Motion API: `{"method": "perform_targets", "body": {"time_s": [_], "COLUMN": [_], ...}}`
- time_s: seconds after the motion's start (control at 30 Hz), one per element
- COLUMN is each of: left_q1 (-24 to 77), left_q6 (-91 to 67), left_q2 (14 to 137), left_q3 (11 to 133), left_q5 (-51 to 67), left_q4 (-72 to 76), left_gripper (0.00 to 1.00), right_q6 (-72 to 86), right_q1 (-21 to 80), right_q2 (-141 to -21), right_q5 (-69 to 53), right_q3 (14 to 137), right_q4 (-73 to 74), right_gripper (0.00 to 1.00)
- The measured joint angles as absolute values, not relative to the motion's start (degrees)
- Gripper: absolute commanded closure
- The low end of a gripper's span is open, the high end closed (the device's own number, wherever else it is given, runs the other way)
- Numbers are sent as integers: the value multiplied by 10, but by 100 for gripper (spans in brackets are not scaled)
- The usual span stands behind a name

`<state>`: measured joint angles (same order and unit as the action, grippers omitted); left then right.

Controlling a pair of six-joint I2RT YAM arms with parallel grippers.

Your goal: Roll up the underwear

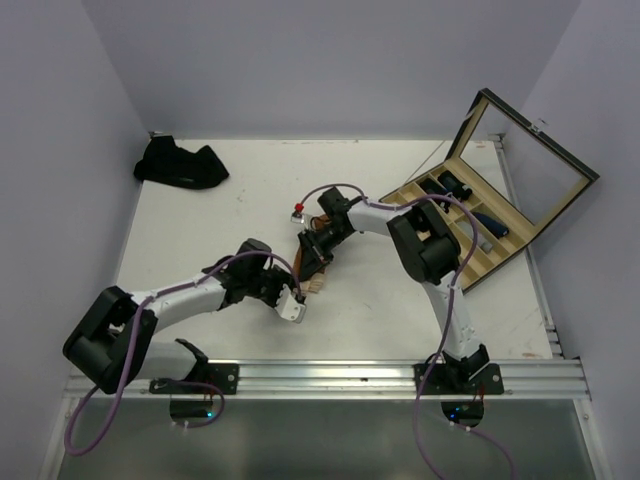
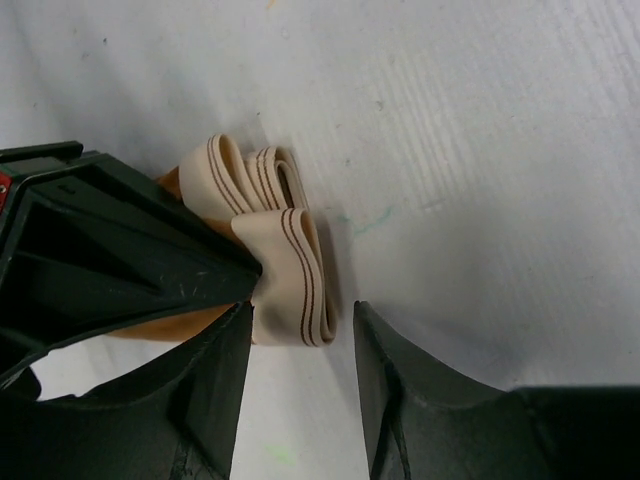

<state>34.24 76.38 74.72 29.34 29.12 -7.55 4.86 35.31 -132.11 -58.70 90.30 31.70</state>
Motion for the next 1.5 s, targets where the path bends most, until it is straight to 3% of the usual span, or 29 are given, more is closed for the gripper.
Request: {"method": "perform_targets", "body": {"time_s": [0.13, 0.43, 0.77, 1.0, 1.17, 1.27, 1.5], "left_q1": [359, 372, 372, 372, 373, 373, 376], "left_q6": [788, 813, 810, 810, 807, 805, 799], "left_q2": [774, 776, 740, 762, 792, 810, 852], "left_q3": [293, 305, 305, 309, 331, 346, 397], "left_q5": [294, 313, 314, 314, 311, 310, 310], "left_q4": [-74, -114, -159, -156, -149, -151, -202], "left_gripper": [56, 53, 48, 48, 48, 54, 90], "right_q6": [19, -136, -24, 14, 15, 4, -9], "right_q1": [353, 358, 352, 354, 356, 356, 355], "right_q2": [-1335, -1349, -1230, -1292, -1344, -1353, -1357], "right_q5": [-630, -651, -593, -541, -587, -598, -610], "right_q3": [904, 951, 886, 886, 916, 924, 929], "right_q4": [330, 472, 355, 333, 370, 380, 387], "right_gripper": [81, 76, 79, 82, 85, 86, 84]}}
